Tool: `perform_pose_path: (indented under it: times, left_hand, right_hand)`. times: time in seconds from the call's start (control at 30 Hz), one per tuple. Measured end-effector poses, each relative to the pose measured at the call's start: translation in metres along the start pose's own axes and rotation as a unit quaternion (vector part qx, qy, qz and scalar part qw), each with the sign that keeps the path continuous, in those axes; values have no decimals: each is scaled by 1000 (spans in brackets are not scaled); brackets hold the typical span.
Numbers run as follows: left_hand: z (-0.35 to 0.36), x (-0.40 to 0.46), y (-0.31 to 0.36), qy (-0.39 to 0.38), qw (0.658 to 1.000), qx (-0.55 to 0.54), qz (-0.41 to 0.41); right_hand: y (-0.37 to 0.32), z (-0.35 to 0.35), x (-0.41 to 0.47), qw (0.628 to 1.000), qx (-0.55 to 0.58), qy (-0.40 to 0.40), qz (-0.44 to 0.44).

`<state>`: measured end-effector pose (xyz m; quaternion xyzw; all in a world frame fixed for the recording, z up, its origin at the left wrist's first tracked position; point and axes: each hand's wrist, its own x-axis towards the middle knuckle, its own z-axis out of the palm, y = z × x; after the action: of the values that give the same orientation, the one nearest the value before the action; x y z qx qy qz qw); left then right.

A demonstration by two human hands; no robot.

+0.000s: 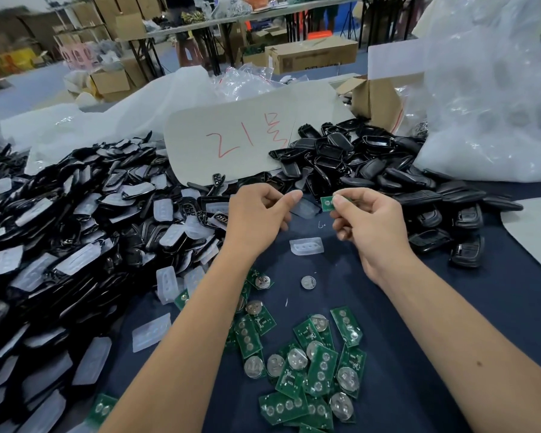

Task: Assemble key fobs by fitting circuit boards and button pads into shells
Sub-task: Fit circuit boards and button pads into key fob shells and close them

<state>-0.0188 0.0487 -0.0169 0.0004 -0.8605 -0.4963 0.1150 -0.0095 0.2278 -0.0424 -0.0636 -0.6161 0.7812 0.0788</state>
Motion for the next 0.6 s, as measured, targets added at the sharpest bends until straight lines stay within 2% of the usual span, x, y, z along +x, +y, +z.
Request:
perform_pose_path:
  times: [0.1,0.23,0.3,0.4,0.6]
  left_hand:
    - [12,-3,2,7,996,93,7]
    - [6,-3,3,83,977,188,46]
    - [-5,2,-1,47,963,259,62]
    - [-18,6,-6,-81,940,329,40]
    - [-31,7,-1,-89,956,281,1]
  right_hand:
    - [-1,0,0,1000,0,3,0]
    - [-1,0,0,1000,0,10,5]
    - [-1,0,1,1000,2,15,12]
    - [-1,-1,1,1000,1,15,16]
    - [-1,-1,-1,999,-14,24,-17]
